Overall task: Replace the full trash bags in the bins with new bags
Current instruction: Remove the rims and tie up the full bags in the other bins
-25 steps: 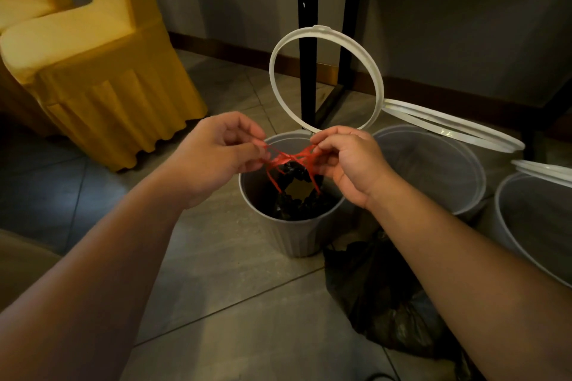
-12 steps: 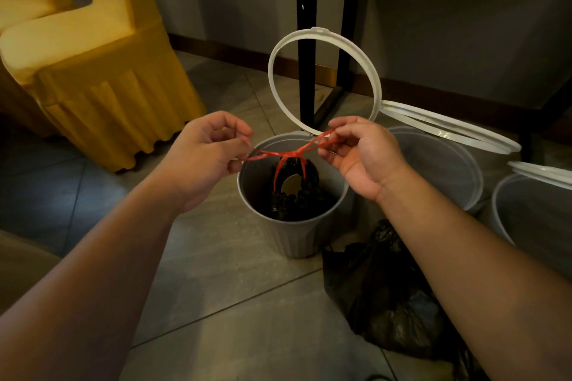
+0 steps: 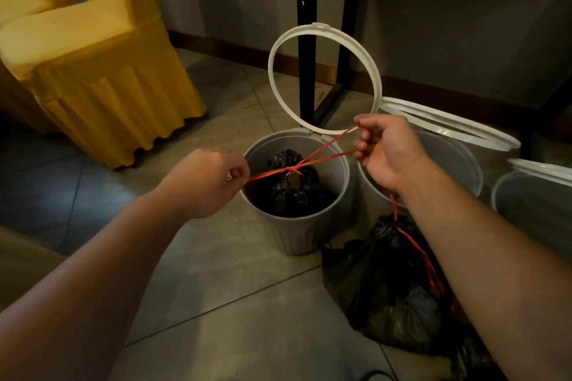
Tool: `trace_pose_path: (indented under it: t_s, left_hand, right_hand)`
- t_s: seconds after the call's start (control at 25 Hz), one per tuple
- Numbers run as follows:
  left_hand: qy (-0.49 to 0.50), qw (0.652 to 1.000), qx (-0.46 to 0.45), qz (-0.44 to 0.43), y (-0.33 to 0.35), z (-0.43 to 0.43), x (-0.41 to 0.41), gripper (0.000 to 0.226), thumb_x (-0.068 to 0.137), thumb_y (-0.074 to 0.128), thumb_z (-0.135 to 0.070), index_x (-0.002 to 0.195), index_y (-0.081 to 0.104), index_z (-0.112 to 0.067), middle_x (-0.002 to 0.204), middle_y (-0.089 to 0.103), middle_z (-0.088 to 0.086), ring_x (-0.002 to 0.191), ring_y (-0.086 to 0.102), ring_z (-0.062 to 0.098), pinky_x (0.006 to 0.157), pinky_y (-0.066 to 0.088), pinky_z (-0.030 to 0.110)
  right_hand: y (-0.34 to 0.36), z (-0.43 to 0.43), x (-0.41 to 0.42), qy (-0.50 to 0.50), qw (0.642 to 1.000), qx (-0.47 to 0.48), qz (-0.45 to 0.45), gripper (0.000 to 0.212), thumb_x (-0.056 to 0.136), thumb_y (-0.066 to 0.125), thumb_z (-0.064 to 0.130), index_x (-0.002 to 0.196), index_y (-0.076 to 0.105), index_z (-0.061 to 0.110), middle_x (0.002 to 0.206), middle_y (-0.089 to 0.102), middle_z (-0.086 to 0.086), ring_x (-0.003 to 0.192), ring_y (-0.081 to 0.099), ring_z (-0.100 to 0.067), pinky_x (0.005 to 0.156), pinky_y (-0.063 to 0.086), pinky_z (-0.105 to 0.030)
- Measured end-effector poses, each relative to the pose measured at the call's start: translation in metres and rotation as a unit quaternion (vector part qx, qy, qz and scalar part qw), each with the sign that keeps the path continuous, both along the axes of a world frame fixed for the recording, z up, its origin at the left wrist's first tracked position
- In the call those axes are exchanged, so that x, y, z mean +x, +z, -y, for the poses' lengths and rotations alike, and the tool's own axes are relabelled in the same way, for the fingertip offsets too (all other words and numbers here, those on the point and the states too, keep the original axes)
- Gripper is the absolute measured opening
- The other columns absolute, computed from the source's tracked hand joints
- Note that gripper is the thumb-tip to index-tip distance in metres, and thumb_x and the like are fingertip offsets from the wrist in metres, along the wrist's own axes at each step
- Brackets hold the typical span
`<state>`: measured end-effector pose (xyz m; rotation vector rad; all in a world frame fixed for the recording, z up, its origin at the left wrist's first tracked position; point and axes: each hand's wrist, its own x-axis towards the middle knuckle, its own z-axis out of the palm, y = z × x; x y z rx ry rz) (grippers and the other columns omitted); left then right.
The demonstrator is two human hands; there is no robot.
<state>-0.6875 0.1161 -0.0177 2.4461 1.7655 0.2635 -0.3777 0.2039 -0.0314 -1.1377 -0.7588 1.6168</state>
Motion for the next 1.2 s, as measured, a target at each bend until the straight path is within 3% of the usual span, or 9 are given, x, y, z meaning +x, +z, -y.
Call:
trace_pose_path:
  t_s: [0.12, 0.24, 0.32, 0.44, 0.68, 0.8, 0.88, 0.96, 1.2]
  left_hand:
    - [0.006, 1.000, -0.004, -0.031, -0.017, -0.002, -0.011, 0.008, 0.099, 0.062, -0.027, 0.099, 0.070, -0.029, 0.090, 0.062, -0.009, 0.083, 0.058, 0.011, 0.071, 0.044, 0.029]
    - [0.045, 0.997, -0.030, -0.046, -0.034, 0.000, -0.017, 0.012, 0.101, 0.058, -0.025, 0.095, 0.068, -0.026, 0.089, 0.059, -0.006, 0.084, 0.059, 0.016, 0.073, 0.050, 0.034]
    - [0.080, 0.994, -0.049, -0.053, -0.046, 0.003, -0.022, 0.014, 0.103, 0.056, -0.025, 0.092, 0.065, -0.026, 0.088, 0.057, -0.006, 0.081, 0.059, 0.016, 0.072, 0.053, 0.037]
    - [0.106, 0.990, -0.073, -0.054, -0.064, 0.013, -0.028, 0.017, 0.104, 0.055, -0.024, 0.089, 0.062, -0.025, 0.087, 0.056, -0.004, 0.080, 0.058, 0.018, 0.070, 0.049, 0.036]
    - [0.172, 0.980, -0.094, -0.044, -0.074, 0.027, -0.033, 0.021, 0.102, 0.061, -0.022, 0.082, 0.060, -0.027, 0.082, 0.063, -0.002, 0.078, 0.060, 0.021, 0.065, 0.041, 0.033]
    - [0.303, 0.935, -0.070, 0.172, -0.050, 0.024, -0.017, 0.007, 0.096, 0.071, -0.023, 0.092, 0.066, -0.026, 0.083, 0.070, -0.005, 0.076, 0.065, 0.016, 0.061, 0.042, 0.029]
    - [0.325, 0.817, -0.091, 0.468, -0.021, 0.019, 0.004, 0.011, 0.095, 0.071, -0.013, 0.093, 0.067, -0.023, 0.079, 0.069, -0.002, 0.073, 0.062, 0.017, 0.062, 0.045, 0.030]
    - [0.253, 0.721, -0.120, 0.633, 0.012, 0.015, 0.032, 0.011, 0.096, 0.068, -0.012, 0.090, 0.072, -0.021, 0.078, 0.071, 0.001, 0.073, 0.065, 0.017, 0.066, 0.049, 0.031]
    - [0.189, 0.696, -0.225, 0.656, 0.057, 0.010, 0.082, 0.053, 0.096, 0.059, -0.063, 0.129, 0.068, -0.022, 0.108, 0.079, 0.013, 0.098, 0.074, 0.023, 0.095, 0.055, 0.046]
  right_hand:
    - [-0.012, -0.002, 0.007, -0.020, 0.993, 0.033, 0.111, 0.012, 0.095, 0.063, 0.012, 0.084, 0.063, 0.014, 0.056, 0.042, 0.003, 0.051, 0.041, -0.011, 0.057, 0.034, -0.029]
    - [-0.022, -0.002, 0.013, -0.004, 0.970, 0.070, 0.234, 0.016, 0.096, 0.067, 0.016, 0.080, 0.067, 0.016, 0.051, 0.059, 0.008, 0.046, 0.058, -0.005, 0.053, 0.044, -0.025]
    - [-0.030, -0.003, 0.015, 0.015, 0.954, 0.074, 0.292, 0.011, 0.093, 0.070, 0.021, 0.082, 0.071, 0.021, 0.067, 0.071, 0.008, 0.063, 0.068, -0.005, 0.057, 0.049, -0.026]
    - [-0.040, -0.008, 0.020, 0.008, 0.943, 0.061, 0.328, 0.010, 0.086, 0.074, 0.027, 0.080, 0.074, 0.019, 0.083, 0.075, -0.004, 0.083, 0.070, -0.020, 0.067, 0.050, -0.034]
    - [-0.048, -0.003, 0.027, 0.009, 0.946, 0.028, 0.324, 0.012, 0.076, 0.076, 0.031, 0.073, 0.075, 0.020, 0.078, 0.076, -0.008, 0.078, 0.071, -0.027, 0.069, 0.055, -0.041]
    - [-0.023, 0.004, 0.025, 0.020, 0.955, 0.070, 0.288, 0.009, 0.077, 0.072, 0.025, 0.076, 0.078, 0.033, 0.068, 0.074, 0.005, 0.066, 0.068, -0.013, 0.061, 0.055, -0.034]
    - [0.005, 0.012, 0.012, 0.035, 0.962, 0.123, 0.243, 0.019, 0.078, 0.068, 0.020, 0.078, 0.077, 0.037, 0.067, 0.072, 0.008, 0.060, 0.067, -0.007, 0.059, 0.055, -0.028]
    - [0.031, 0.025, -0.012, 0.074, 0.950, 0.192, 0.234, 0.020, 0.078, 0.069, 0.021, 0.081, 0.076, 0.039, 0.075, 0.076, 0.007, 0.068, 0.072, -0.008, 0.062, 0.057, -0.026]
    - [0.058, 0.073, -0.060, 0.176, 0.835, 0.380, 0.357, 0.021, 0.096, 0.064, 0.011, 0.106, 0.070, 0.029, 0.093, 0.075, 0.013, 0.090, 0.072, 0.000, 0.076, 0.061, -0.021]
